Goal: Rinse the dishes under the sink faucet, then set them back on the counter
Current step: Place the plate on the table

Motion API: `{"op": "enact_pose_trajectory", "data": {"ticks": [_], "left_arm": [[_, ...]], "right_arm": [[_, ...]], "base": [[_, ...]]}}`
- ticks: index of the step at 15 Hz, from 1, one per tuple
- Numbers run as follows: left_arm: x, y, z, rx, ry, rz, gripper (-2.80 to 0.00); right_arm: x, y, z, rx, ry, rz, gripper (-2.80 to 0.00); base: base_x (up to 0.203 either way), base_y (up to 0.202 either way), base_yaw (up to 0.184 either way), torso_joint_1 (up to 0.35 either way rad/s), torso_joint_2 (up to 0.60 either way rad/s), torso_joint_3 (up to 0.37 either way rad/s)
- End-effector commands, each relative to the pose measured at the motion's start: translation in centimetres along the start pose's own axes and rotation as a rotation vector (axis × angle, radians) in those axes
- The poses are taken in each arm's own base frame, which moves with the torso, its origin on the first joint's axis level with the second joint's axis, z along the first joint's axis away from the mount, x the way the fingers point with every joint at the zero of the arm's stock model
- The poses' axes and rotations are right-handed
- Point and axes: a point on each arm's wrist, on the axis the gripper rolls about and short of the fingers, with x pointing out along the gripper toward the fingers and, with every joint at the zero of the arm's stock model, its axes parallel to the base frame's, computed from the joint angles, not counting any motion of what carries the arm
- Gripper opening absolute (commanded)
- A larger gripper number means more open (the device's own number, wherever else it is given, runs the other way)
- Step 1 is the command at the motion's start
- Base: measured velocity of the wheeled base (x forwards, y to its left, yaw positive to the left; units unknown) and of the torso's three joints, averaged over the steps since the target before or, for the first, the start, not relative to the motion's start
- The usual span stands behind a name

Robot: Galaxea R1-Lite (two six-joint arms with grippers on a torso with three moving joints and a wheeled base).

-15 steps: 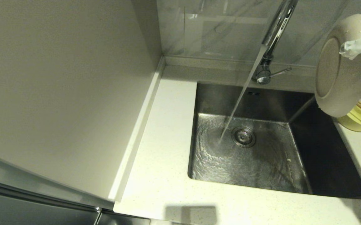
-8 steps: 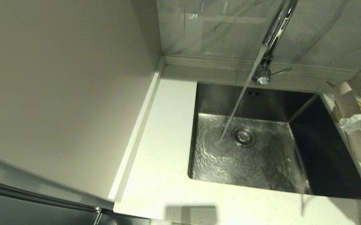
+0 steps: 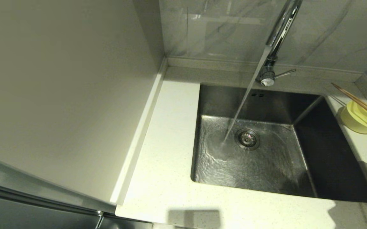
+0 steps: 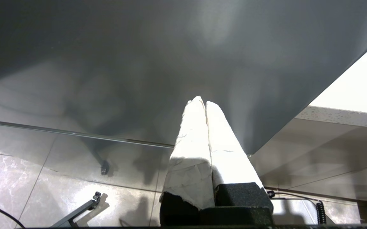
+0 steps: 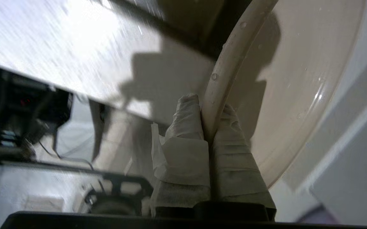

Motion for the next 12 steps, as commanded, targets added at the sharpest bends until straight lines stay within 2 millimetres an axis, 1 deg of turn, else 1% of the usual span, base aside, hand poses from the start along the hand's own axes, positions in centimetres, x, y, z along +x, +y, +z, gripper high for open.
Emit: {"op": "enact_pose_trajectory", "data": {"ticks": [1, 3, 5, 8, 12], "left_arm": [[0.0, 0.0, 0.0, -0.001, -0.002, 0.000, -2.80], [0.0, 0.0, 0.0, -0.001, -0.002, 0.000, -2.80], [0.0, 0.0, 0.0, -0.001, -0.002, 0.000, -2.80], [0.0, 0.0, 0.0, -0.001, -0.002, 0.000, -2.80], [0.0, 0.0, 0.0, -0.001, -0.002, 0.000, -2.80]], "right_arm": [[0.0, 0.2, -1.6, -0.010, 0.071, -0.054, -2.80], [0.9, 0.4, -2.6, -0.010, 0.146, -0.091, -2.80], [1.5, 0.6, -3.0, 0.021, 0.183, -0.096, -2.80], [2.4, 0.6, -2.6, 0.043, 0.203, -0.093, -2.80], [5.0, 0.9, -1.4, 0.054, 0.166, -0.111, -2.80]], "base": [[0.000, 0.000, 0.000, 0.000, 0.00, 0.000], [0.000, 0.000, 0.000, 0.000, 0.00, 0.000], [0.000, 0.000, 0.000, 0.000, 0.00, 0.000], [0.000, 0.000, 0.000, 0.000, 0.00, 0.000], [0.000, 0.000, 0.000, 0.000, 0.00, 0.000]]}}
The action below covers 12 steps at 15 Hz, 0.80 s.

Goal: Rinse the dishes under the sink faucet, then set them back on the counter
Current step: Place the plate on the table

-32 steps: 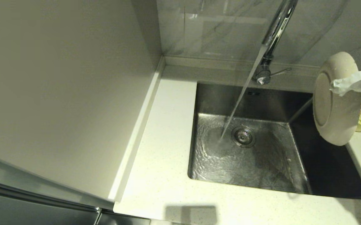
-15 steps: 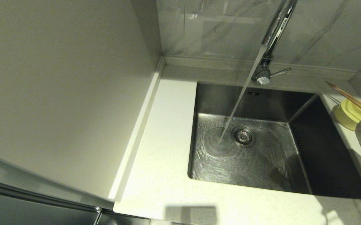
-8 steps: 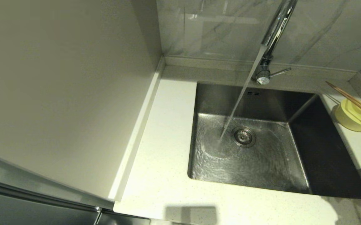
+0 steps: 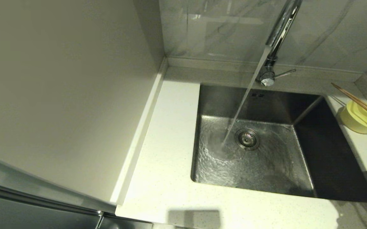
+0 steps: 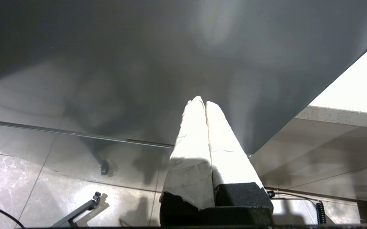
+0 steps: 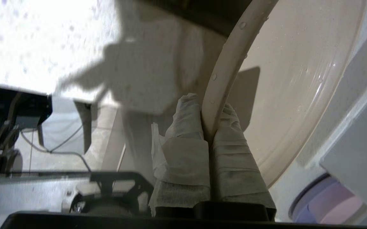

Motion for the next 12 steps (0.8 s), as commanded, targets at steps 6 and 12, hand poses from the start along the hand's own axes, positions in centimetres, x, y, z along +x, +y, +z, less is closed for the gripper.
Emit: {"op": "enact_pose_trajectory", "data": {"ticks": [6, 12], "left_arm": [[0.0, 0.0, 0.0, -0.001, -0.002, 0.000, -2.80], [0.0, 0.0, 0.0, -0.001, -0.002, 0.000, -2.80]], "right_arm": [[3.1, 0.2, 2.1, 0.024, 0.022, -0.077, 0.00], [3.6, -0.3, 2.2, 0.056, 0.021, -0.106, 0.00]], "base": [[0.000, 0.000, 0.000, 0.000, 0.00, 0.000], [0.000, 0.000, 0.000, 0.000, 0.00, 0.000]]}}
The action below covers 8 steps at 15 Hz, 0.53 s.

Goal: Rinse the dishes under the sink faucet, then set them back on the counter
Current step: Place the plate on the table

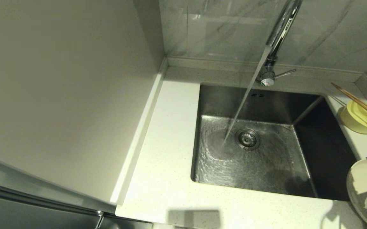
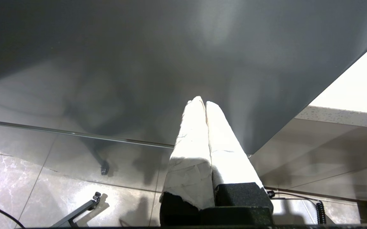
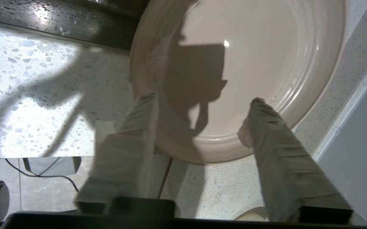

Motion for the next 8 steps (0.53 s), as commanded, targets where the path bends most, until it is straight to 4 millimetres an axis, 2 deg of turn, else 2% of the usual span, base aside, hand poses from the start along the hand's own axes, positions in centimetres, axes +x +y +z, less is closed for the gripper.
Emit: {"op": "enact_pose_trajectory", "data": {"ticks": [1, 8], "left_arm": [[-0.01, 0.00, 0.00, -0.001, -0.002, 0.000, -2.80], [-0.01, 0.00, 0.00, -0.001, -0.002, 0.000, -2.80]], "right_arm": [[0.05, -0.05, 0.01, -0.001, 0.005, -0.004, 0.00], [-0.08, -0.27, -0.17, 0.013, 0.004, -0.011, 0.00]], "base": [[0.000, 0.000, 0.000, 0.000, 0.00, 0.000], [0.000, 0.000, 0.000, 0.000, 0.00, 0.000]]}}
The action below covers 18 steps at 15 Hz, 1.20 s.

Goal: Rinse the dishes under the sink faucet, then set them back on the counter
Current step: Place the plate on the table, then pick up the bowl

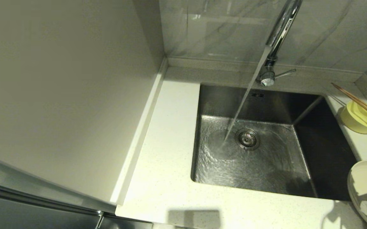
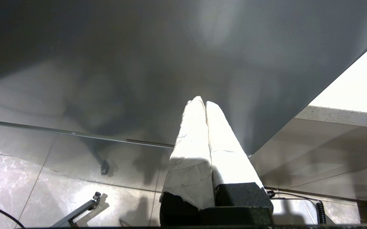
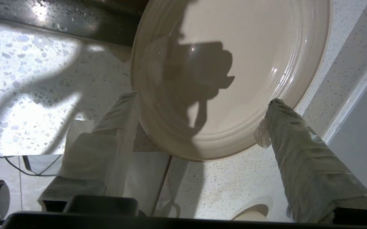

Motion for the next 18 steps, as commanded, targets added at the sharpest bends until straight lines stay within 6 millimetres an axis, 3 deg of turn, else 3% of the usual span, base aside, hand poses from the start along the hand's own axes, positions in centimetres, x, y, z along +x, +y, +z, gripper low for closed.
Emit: {"op": "enact_pose_trajectory", "data": {"ticks": [1, 3, 4, 12, 15, 18], "left_arm": [[0.0, 0.0, 0.0, -0.001, -0.002, 0.001, -2.80], [0.0, 0.0, 0.0, -0.001, -0.002, 0.001, -2.80], [0.0, 0.0, 0.0, -0.001, -0.002, 0.001, -2.80], [0.0, 0.0, 0.0, -0.001, -0.002, 0.001, -2.80], [0.0, 0.0, 0.0, -0.001, -0.002, 0.001, -2.80], [0.0, 0.0, 0.0, -0.001, -0.002, 0.001, -2.80]], "right_arm": [[-0.2, -0.4, 0.4, 0.016, -0.014, -0.010, 0.00], [-0.9, -0.9, 1.4, 0.042, -0.055, -0.020, 0.00], [-1.2, -1.3, 2.1, 0.057, -0.075, -0.027, -2.80], [-6.6, -5.5, 9.2, 0.105, -0.186, -0.053, -2.80], [-8.6, -6.5, 9.7, 0.007, -0.152, -0.055, -2.80], [-9.2, -6.8, 9.5, -0.014, -0.112, -0.066, -2.80]], "base": [[0.000, 0.000, 0.000, 0.000, 0.00, 0.000], [0.000, 0.000, 0.000, 0.000, 0.00, 0.000], [0.000, 0.000, 0.000, 0.000, 0.00, 0.000], [0.000, 0.000, 0.000, 0.000, 0.00, 0.000], [0.000, 0.000, 0.000, 0.000, 0.00, 0.000], [0.000, 0.000, 0.000, 0.000, 0.00, 0.000]]}}
